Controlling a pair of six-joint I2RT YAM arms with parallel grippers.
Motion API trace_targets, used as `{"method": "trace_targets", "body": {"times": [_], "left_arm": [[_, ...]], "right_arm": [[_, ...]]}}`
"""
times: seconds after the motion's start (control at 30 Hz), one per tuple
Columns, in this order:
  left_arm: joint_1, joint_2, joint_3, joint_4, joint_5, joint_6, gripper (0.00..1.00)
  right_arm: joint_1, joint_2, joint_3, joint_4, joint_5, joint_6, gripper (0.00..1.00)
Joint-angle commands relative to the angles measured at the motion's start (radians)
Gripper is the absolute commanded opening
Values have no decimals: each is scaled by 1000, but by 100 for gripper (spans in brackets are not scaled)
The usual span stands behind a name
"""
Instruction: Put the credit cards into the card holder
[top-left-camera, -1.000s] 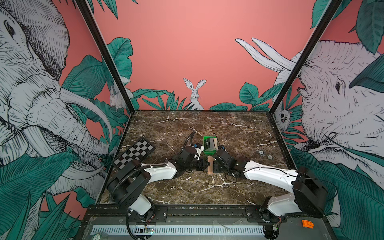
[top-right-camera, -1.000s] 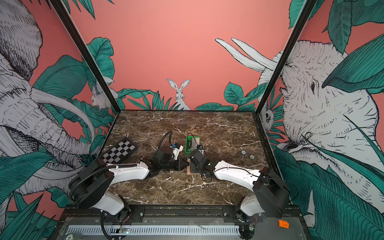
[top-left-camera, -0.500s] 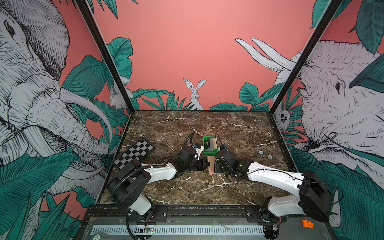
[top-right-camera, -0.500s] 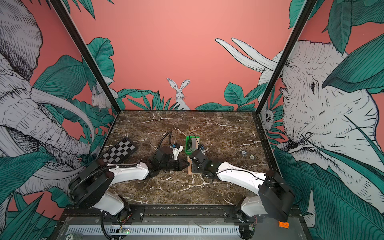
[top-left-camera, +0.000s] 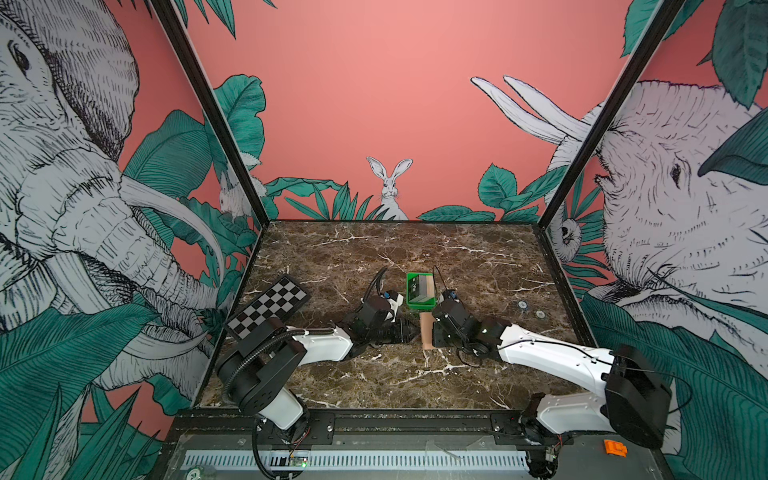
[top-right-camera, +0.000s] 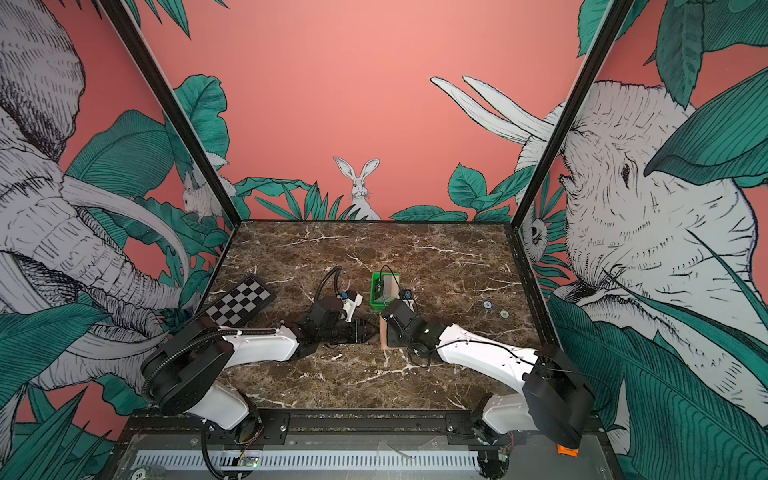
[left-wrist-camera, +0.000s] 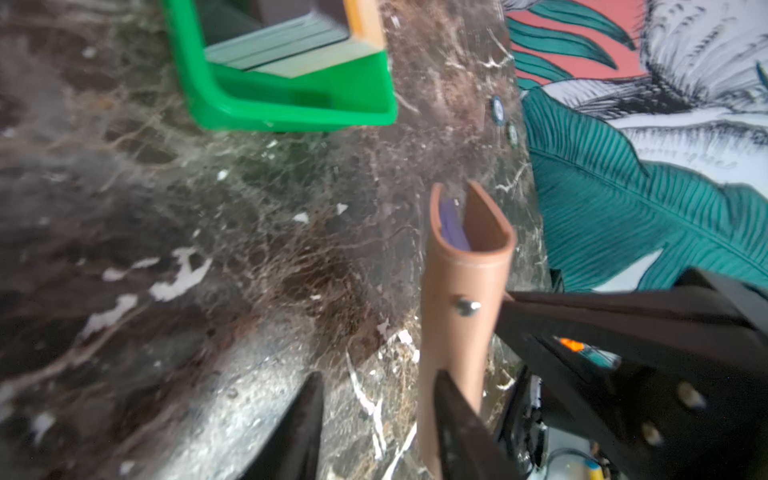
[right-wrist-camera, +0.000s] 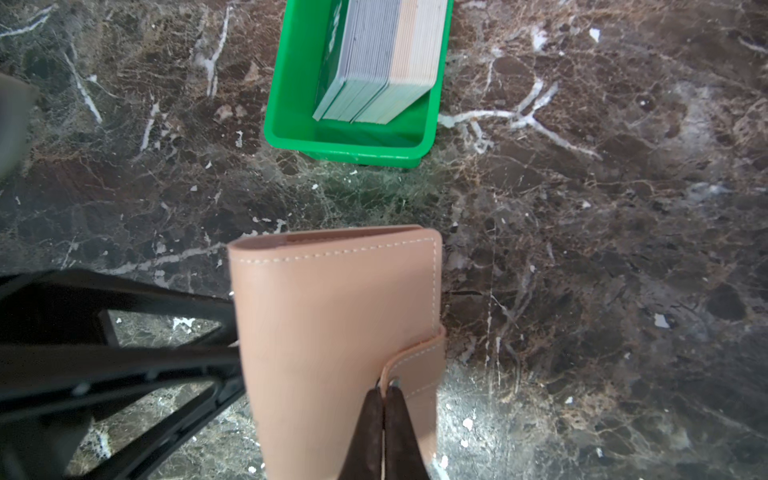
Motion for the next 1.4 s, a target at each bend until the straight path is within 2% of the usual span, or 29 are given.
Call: {"method": "trace_targets", "body": {"times": [0.0, 0.27, 0.4, 0.5, 0.63, 0.8, 1.03, 1.37], "left_arm": [[0, -15, -23, 64, 26, -11, 47], [2, -19, -73, 175, 75, -29, 47], [0, -35, -108, 223, 42, -46, 47], [1, -44, -108, 217, 42, -36, 53], [2, 12, -93, 277, 84, -61, 59], [2, 81, -92, 375, 94, -108, 53], [0, 134, -82, 472, 108, -143, 49], [-8, 140, -61, 437, 105, -132, 32]], "right_arm": [[6, 4, -9, 20, 12, -7, 0], [12, 16, 0, 31, 2, -6, 0], [12, 28, 10, 29, 4, -7, 0], [14, 36, 17, 36, -2, -7, 0], [18, 44, 28, 45, -7, -10, 0], [23, 40, 30, 50, -4, -6, 0], [26, 36, 31, 56, -9, -9, 0], [28, 45, 34, 42, -3, 0, 0]]}}
